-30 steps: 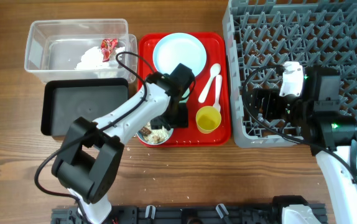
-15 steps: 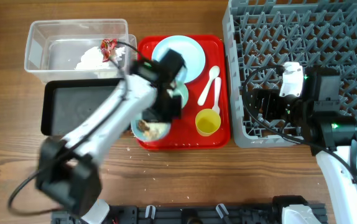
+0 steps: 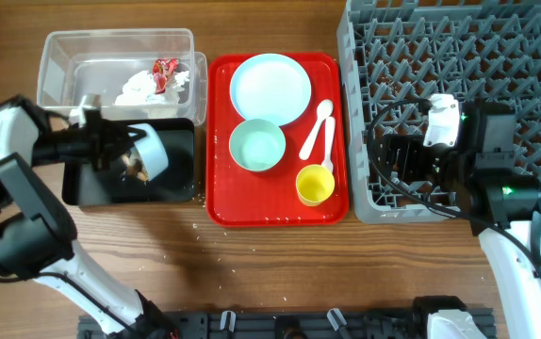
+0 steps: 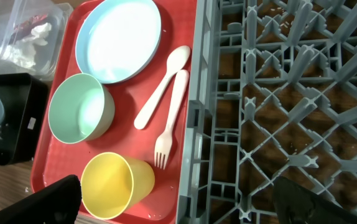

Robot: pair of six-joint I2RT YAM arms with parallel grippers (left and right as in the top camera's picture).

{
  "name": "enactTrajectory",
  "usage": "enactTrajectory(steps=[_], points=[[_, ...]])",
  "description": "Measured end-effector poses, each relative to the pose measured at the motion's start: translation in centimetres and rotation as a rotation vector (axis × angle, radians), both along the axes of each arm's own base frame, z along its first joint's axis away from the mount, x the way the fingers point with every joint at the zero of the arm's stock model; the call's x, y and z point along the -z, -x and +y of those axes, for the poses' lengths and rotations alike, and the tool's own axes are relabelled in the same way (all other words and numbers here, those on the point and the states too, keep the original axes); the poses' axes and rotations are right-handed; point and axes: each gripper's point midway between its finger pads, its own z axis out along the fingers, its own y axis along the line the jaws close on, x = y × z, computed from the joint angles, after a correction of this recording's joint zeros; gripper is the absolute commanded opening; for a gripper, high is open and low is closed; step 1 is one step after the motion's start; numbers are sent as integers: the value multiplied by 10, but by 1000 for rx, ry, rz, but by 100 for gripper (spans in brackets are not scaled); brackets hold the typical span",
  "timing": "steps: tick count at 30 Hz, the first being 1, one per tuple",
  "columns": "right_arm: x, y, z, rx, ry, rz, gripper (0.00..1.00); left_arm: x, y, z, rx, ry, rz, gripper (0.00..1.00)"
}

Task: Sort waste into correct bins and load items into the dishwasher rack
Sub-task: 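Tip the blue bowl over the black tray to dump the rice, then set the empty blue bowl back on the red tray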

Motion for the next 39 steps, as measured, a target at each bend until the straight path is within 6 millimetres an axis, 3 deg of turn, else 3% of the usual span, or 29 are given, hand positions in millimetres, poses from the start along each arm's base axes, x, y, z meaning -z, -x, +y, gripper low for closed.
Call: enactTrajectory(steps=[5, 8, 14, 18, 23, 25, 28, 33, 36, 37, 39], points=[[0, 0, 0, 0, 0, 0, 100, -45, -17, 17, -177, 260, -81, 4], [0, 0, 0, 0, 0, 0, 100, -55, -20, 23, -229, 339, -46, 4], [0, 0, 0, 0, 0, 0, 100, -64, -14, 20, -284, 468, 159, 4], [0, 0, 0, 0, 0, 1, 100, -63, -16, 20, -281, 461, 143, 4], [0, 0, 0, 0, 0, 2, 100, -64, -17, 20, -249, 394, 3, 4], [0, 0, 0, 0, 0, 2, 100, -71, -14, 8, -154, 255, -127, 4], [0, 0, 0, 0, 0, 2, 100, -102, -2, -20, 55, -45, -347, 4], [0, 0, 0, 0, 0, 3, 100, -95, 12, -37, 145, -106, -295, 4], [2, 2, 0, 0, 0, 11, 100, -83, 34, -91, 358, -182, -211, 4], [2, 2, 0, 0, 0, 13, 100, -69, 48, -125, 495, -278, -153, 4], [2, 2, 0, 0, 0, 13, 100, -33, 61, -165, 631, -514, -57, 4]])
